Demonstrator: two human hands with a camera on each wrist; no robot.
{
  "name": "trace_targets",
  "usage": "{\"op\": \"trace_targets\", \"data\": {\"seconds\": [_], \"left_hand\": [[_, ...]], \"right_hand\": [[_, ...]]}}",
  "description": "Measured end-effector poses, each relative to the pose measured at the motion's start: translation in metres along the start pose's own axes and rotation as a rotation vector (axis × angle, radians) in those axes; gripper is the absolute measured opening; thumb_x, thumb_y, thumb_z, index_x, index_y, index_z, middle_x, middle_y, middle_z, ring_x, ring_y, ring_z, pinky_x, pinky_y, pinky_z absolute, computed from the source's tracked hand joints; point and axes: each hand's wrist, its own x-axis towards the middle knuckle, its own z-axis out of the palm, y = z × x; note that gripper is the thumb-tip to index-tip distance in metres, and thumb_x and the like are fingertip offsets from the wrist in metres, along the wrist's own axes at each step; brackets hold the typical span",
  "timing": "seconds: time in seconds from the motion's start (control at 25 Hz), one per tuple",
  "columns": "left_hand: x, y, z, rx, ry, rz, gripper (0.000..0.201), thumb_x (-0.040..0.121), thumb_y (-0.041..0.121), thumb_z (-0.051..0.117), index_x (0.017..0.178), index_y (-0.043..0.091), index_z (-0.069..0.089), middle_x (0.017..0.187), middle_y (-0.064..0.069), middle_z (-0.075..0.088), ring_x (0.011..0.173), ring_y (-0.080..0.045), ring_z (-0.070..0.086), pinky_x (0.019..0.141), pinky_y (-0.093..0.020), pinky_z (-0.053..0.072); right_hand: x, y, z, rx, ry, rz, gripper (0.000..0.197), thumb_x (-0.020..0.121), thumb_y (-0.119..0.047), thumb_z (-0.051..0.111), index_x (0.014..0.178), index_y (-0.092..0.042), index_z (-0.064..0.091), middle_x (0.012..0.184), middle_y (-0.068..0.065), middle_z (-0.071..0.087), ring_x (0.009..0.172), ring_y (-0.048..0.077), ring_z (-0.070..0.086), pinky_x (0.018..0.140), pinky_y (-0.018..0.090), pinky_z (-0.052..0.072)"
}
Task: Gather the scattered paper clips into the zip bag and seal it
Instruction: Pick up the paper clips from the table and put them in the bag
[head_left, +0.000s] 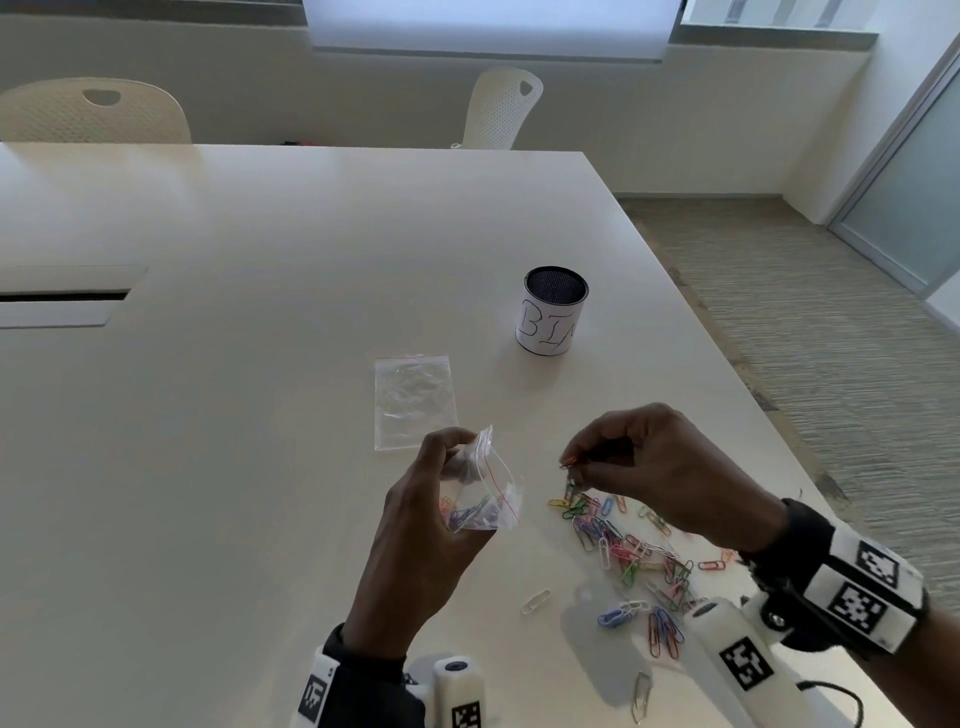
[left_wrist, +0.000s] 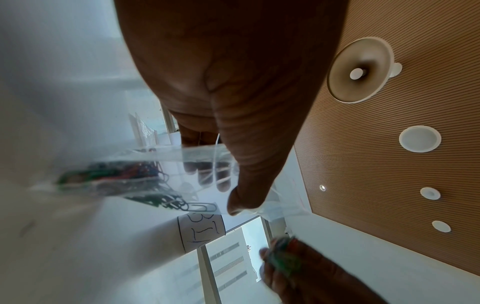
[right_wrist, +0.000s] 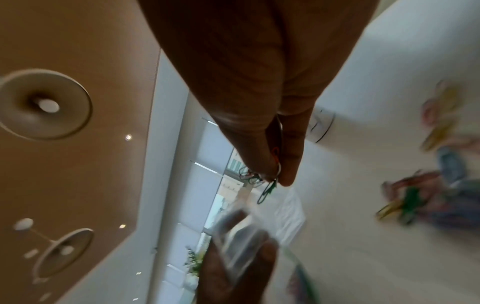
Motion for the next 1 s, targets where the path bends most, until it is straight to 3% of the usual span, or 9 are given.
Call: {"op": "trace_targets", "data": {"seconds": [0.12,0.32,0.56,0.76,0.88,1.0], "left_hand": [[0.0,0.001,0.0,0.02,-0.009,0.004,0.067,0.078,0.018,0.088,0.127,0.042,0.049,0.107,0.021,0.065,0.1,0.0,0.065,0.068,-0.011,0.056],[0.0,0.0,0.0,0.023,-0.009,0.005,0.066,0.079,0.014,0.086,0.128,0.039,0.05,0.107,0.015,0.068,0.097,-0.004,0.066,0.068,-0.009,0.052],[0.001,0.0,0.0,0.028,-0.004,0.021,0.065,0.078,0.015,0.087,0.129,0.035,0.051,0.105,0.013,0.069,0.088,-0.003,0.067,0.064,-0.007,0.049],[0.001,0.001,-0.001,0.016,-0.003,0.03,0.065,0.077,0.02,0.088,0.125,0.041,0.05,0.104,0.022,0.065,0.1,0.002,0.065,0.069,-0.007,0.052],[0.0,0.001,-0.002,0.005,-0.006,0.028,0.061,0.079,0.024,0.087,0.125,0.041,0.05,0.105,0.024,0.065,0.099,0.003,0.065,0.068,-0.008,0.052],[0.001,0.001,-0.002,0.006,-0.006,0.021,0.059,0.08,0.026,0.087,0.125,0.039,0.051,0.104,0.02,0.067,0.093,0.001,0.065,0.066,-0.007,0.05]], "right_hand": [[0.003,-0.025,0.02,0.027,-0.025,-0.087,0.013,0.086,-0.001,0.081,0.097,-0.009,0.082,0.09,0.005,0.082,0.086,0.018,0.08,0.086,0.03,0.065],[0.015,-0.035,0.042,-0.129,-0.019,-0.226,0.014,0.086,-0.004,0.082,0.094,-0.015,0.083,0.093,-0.003,0.078,0.082,0.012,0.077,0.081,0.036,0.064],[0.015,-0.043,0.043,-0.186,-0.071,-0.193,0.019,0.09,-0.011,0.08,0.108,-0.016,0.08,0.096,-0.001,0.082,0.086,0.004,0.078,0.082,0.032,0.065],[0.015,-0.045,0.029,-0.212,0.016,-0.24,0.017,0.089,-0.009,0.081,0.103,-0.017,0.082,0.093,-0.008,0.081,0.085,0.0,0.077,0.083,0.019,0.063],[0.02,-0.025,0.011,-0.313,0.071,-0.248,0.012,0.089,-0.007,0.08,0.098,-0.016,0.081,0.089,-0.008,0.078,0.081,0.006,0.075,0.079,0.024,0.063],[0.023,0.007,0.0,-0.496,-0.029,-0.21,0.014,0.092,-0.016,0.079,0.104,-0.021,0.08,0.103,-0.01,0.077,0.09,0.004,0.072,0.083,0.031,0.062]]}}
